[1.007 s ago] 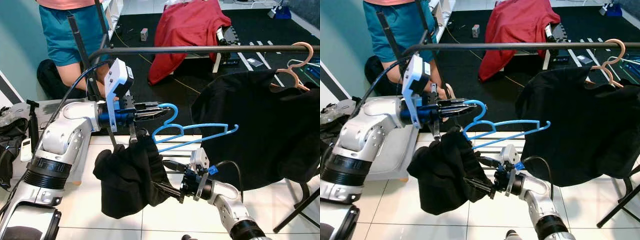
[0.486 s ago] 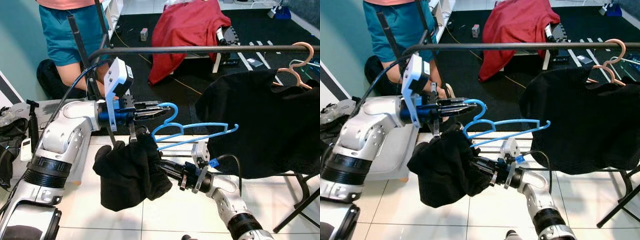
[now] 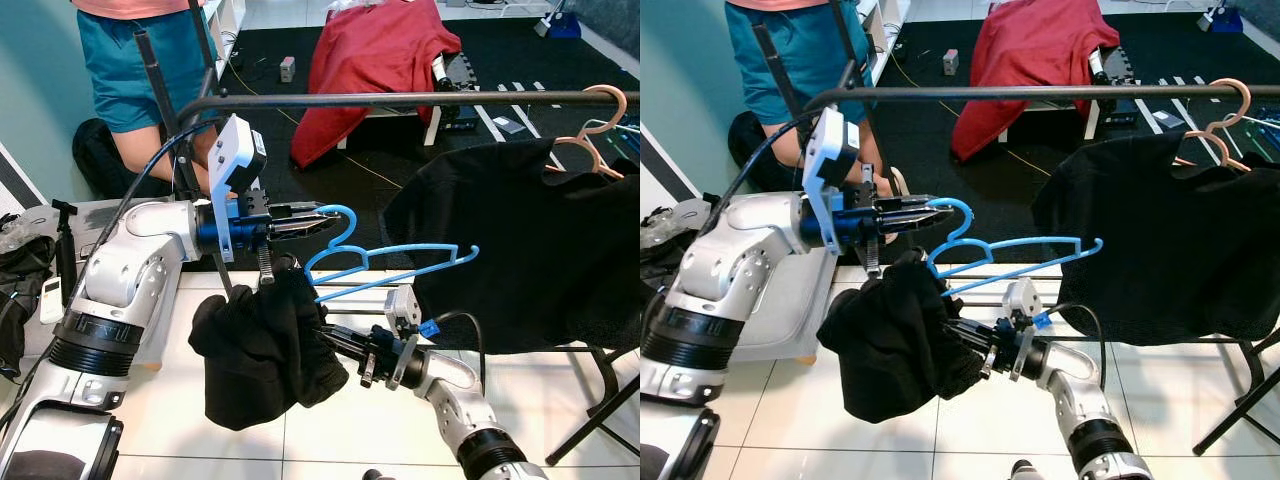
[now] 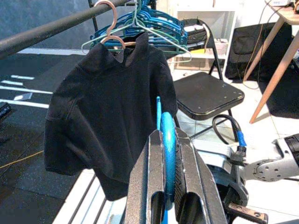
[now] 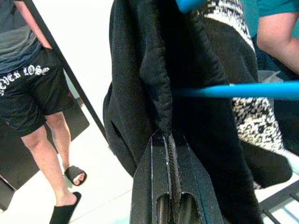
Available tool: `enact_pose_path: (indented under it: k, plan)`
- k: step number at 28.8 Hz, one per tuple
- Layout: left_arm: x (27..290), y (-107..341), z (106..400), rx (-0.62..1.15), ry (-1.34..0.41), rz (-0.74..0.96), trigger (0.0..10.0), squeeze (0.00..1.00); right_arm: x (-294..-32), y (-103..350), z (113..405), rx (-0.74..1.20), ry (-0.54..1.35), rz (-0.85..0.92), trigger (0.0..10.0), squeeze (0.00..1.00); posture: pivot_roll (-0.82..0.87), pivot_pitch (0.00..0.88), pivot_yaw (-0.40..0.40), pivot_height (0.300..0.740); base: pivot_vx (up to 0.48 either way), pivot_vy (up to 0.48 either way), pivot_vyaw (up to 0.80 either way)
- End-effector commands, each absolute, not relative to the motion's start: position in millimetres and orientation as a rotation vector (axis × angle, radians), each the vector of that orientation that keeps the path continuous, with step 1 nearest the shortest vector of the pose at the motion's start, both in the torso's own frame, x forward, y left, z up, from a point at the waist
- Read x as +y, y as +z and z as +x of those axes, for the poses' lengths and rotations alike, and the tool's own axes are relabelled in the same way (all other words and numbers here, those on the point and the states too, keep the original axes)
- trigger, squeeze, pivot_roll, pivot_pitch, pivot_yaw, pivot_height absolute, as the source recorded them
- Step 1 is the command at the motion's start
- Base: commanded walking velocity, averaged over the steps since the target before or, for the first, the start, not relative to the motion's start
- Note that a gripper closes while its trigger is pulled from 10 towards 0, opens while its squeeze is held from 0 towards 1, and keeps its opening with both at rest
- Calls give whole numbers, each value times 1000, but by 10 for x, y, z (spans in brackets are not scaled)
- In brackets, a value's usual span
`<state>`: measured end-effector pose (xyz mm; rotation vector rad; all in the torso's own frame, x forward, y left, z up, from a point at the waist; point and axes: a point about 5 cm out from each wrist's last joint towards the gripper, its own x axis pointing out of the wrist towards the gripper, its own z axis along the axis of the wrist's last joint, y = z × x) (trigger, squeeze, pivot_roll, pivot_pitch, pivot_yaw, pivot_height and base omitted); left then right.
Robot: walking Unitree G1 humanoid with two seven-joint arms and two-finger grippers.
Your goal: Hang hanger
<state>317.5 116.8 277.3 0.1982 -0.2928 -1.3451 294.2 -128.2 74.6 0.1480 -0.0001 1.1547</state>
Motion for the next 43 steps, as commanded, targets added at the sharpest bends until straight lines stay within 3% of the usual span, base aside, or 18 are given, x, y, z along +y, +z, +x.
enact_pose_path:
  k: [1, 10, 17, 19, 26, 36, 43]
  plan:
    - [1215, 2886, 3159, -352, -1334, 208, 0, 0, -1289, 635, 2868, 42, 1161, 152, 0, 0, -38, 117, 43, 740, 0, 0, 0]
    - [1228, 2935, 3160, -371, -1328, 221, 0, 0, -1357, 553, 2823, 78, 1128, 51, 0, 0, -34, 101, 36, 740, 0, 0, 0]
    - [1219, 2835, 3089, -316, -1380, 273, 0, 0, -1585, 863, 2937, -94, 1001, -96, 0, 0, -42, 92, 39, 740, 0, 0, 0]
    - [1165, 2752, 3059, -282, -1414, 309, 0, 0, -1624, 1047, 3004, -188, 956, -61, 0, 0, -43, 91, 40, 740, 0, 0, 0]
    - [1140, 2593, 3088, -228, -1396, 430, 0, 0, -1444, 1355, 2975, -296, 1075, 27, 0, 0, -45, 93, 41, 740, 0, 0, 0]
    - [1107, 2457, 3197, -184, -1299, 568, 0, 0, -1291, 1437, 2828, -214, 1294, -114, 0, 0, -52, 98, 42, 740, 0, 0, 0]
    - [1138, 2531, 3280, -230, -1210, 533, 0, 0, -1339, 1301, 2810, -152, 1231, -131, 0, 0, -49, 103, 38, 740, 0, 0, 0]
